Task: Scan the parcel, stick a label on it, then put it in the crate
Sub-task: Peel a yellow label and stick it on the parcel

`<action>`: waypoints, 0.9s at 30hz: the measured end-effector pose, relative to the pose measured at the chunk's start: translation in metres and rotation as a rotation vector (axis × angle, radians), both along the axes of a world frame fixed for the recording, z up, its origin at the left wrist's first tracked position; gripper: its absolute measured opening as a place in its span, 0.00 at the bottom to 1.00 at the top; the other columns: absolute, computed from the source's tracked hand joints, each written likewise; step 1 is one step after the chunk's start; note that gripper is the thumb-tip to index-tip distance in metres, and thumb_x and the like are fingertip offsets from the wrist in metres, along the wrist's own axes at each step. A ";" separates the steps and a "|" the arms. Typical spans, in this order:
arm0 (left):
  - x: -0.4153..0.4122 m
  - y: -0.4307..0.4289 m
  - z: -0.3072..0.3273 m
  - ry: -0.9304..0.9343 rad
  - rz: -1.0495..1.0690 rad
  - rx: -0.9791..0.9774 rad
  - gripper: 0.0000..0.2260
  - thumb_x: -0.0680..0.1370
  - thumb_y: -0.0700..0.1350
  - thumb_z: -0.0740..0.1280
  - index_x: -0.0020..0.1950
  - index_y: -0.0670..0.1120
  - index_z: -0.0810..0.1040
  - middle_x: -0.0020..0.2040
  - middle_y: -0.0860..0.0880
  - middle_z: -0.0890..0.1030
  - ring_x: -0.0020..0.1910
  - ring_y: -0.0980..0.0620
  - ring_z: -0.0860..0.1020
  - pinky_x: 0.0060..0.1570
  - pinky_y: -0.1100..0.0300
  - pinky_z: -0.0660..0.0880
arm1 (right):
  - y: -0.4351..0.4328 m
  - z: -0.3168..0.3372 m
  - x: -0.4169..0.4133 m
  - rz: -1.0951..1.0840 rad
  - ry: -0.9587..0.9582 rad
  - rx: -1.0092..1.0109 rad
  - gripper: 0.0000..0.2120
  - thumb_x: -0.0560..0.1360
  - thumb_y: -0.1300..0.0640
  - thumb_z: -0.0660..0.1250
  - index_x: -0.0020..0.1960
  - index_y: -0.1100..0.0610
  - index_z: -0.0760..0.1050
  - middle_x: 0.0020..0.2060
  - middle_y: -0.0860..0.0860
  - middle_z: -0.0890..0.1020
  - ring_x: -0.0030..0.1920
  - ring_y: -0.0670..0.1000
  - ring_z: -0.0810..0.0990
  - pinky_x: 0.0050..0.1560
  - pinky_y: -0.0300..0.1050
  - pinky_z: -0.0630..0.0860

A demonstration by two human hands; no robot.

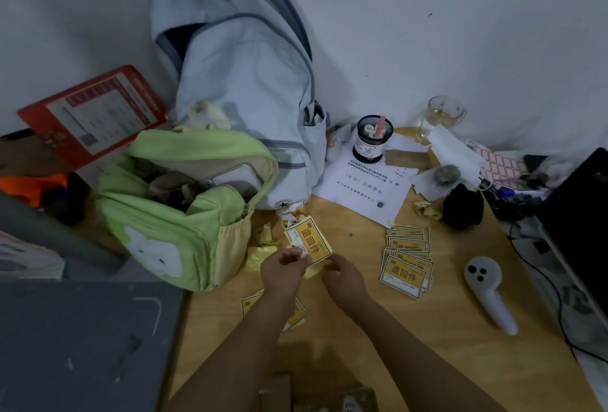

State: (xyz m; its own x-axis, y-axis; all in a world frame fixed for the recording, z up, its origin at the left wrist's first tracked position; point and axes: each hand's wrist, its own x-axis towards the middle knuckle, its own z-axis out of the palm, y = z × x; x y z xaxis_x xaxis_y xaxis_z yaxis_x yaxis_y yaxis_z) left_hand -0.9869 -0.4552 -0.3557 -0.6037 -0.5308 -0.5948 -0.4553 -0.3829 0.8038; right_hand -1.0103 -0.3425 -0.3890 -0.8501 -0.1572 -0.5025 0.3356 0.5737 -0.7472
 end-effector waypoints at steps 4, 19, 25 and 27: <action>0.007 0.000 -0.002 -0.003 -0.036 0.011 0.10 0.70 0.29 0.72 0.36 0.43 0.77 0.38 0.49 0.80 0.35 0.52 0.76 0.35 0.62 0.74 | -0.001 0.015 -0.004 -0.532 -0.354 -0.537 0.16 0.78 0.51 0.58 0.56 0.58 0.77 0.45 0.55 0.84 0.39 0.55 0.84 0.40 0.48 0.79; 0.018 -0.013 0.042 0.140 -0.563 -0.869 0.15 0.65 0.49 0.78 0.51 0.50 0.84 0.70 0.48 0.68 0.69 0.50 0.67 0.66 0.55 0.68 | -0.008 0.079 -0.005 -0.360 -0.138 -0.539 0.08 0.73 0.58 0.72 0.42 0.63 0.80 0.33 0.56 0.82 0.30 0.51 0.79 0.31 0.41 0.77; 0.036 -0.010 0.099 0.407 -0.556 -0.803 0.05 0.72 0.46 0.73 0.46 0.48 0.85 0.53 0.52 0.80 0.57 0.55 0.77 0.53 0.64 0.71 | -0.006 0.145 0.018 -0.287 0.025 -0.632 0.15 0.71 0.57 0.73 0.27 0.55 0.74 0.25 0.52 0.80 0.27 0.48 0.79 0.32 0.41 0.77; 0.049 -0.007 0.120 0.494 -0.527 -0.822 0.03 0.73 0.44 0.71 0.45 0.48 0.84 0.45 0.51 0.83 0.47 0.58 0.79 0.45 0.64 0.71 | -0.005 0.170 0.031 -0.238 0.070 -0.648 0.16 0.71 0.56 0.73 0.27 0.55 0.75 0.24 0.52 0.81 0.25 0.48 0.78 0.28 0.41 0.75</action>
